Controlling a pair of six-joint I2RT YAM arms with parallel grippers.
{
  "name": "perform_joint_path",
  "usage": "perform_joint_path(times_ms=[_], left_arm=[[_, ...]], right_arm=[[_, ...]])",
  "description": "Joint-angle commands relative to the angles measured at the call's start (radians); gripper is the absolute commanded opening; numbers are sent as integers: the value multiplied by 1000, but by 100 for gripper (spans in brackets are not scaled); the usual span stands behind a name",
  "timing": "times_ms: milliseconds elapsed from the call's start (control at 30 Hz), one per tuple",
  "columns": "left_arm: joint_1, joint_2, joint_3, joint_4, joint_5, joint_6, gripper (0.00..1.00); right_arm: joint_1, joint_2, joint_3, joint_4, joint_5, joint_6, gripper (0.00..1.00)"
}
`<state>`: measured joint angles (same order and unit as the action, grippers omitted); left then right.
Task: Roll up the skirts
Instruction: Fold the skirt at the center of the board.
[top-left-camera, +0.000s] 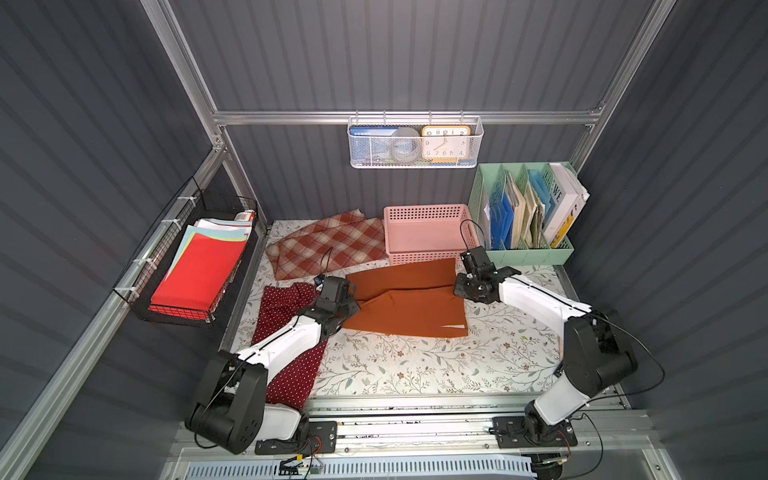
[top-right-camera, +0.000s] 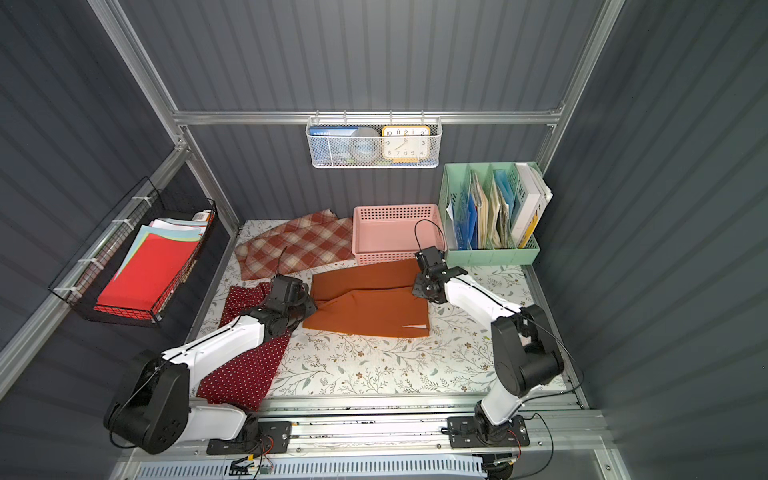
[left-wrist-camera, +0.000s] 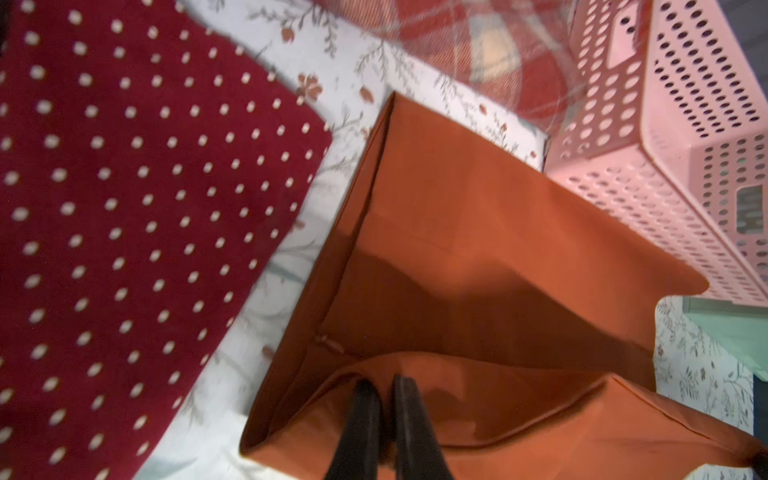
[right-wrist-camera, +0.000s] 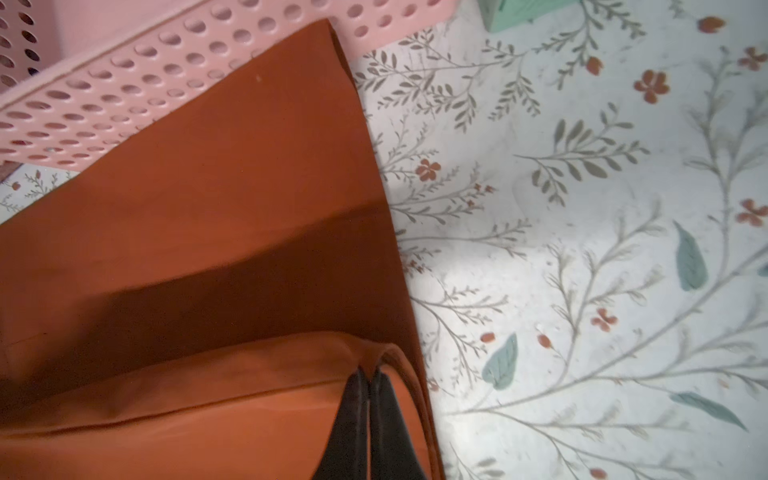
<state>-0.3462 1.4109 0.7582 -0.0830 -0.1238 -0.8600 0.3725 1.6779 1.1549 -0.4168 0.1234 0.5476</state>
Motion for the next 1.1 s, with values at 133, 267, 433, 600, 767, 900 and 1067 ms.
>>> perform_joint_path(times_ms=[133, 267, 433, 600, 767, 900, 1067], left_arm=[[26, 129, 73, 130, -18, 64, 0], [57, 187, 113, 163, -18, 78, 0], [110, 242, 143, 225, 13, 78, 0], [130, 312, 190, 255, 34, 86, 0], [143, 373, 218, 293, 61, 92, 0], [152, 413, 234, 327, 66, 92, 0], [178, 462, 272, 361, 89, 107, 0]], right_arm=[[-41, 108, 127, 54, -18, -41, 0], [-64, 163, 183, 56, -37, -46, 0], [-81, 221, 241, 66, -35, -62, 0], [-93, 265, 274, 78, -37, -69, 0], [-102, 302, 303, 76, -36, -74, 0], [-109, 335, 332, 77, -50, -69, 0], [-110, 363, 362, 82, -47, -69, 0]])
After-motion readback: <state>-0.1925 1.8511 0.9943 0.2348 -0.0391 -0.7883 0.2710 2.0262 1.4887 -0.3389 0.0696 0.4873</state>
